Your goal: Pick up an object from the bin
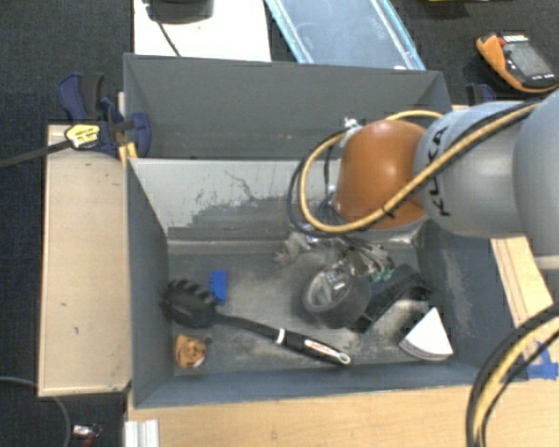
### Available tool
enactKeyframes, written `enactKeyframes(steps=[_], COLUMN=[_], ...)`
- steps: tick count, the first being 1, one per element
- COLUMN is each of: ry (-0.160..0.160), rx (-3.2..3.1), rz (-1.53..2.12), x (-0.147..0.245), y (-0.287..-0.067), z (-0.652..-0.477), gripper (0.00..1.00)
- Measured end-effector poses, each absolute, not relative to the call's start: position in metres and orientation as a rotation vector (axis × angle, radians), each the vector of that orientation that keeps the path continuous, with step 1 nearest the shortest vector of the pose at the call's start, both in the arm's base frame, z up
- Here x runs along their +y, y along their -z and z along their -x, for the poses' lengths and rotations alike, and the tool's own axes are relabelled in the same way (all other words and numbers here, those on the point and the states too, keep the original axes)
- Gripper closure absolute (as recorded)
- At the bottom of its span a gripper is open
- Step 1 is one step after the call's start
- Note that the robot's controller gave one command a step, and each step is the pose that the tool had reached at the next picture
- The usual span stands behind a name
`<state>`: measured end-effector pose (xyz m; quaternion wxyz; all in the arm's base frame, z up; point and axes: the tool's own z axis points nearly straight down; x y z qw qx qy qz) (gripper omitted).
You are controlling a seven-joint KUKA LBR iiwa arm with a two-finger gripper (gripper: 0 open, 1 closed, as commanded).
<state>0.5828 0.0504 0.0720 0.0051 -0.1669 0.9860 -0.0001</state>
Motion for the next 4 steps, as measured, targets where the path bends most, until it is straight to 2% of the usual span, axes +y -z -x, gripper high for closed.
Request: enactKeyframes(steps=[1,2,3,4], ry=[-0.003,-0.003,0.000,0.000], rx=[3.006,3.006,3.007,3.005], rz=[0.864,0.863,0.857,0.852], x=[0.029,0.029,0.028,0.028], y=[-0.073,-0.073,-0.099,-0.108], z=[-0.543,-0.543,-0.544,-0.544], gripper=[1.00,1.00,1.00,1.00])
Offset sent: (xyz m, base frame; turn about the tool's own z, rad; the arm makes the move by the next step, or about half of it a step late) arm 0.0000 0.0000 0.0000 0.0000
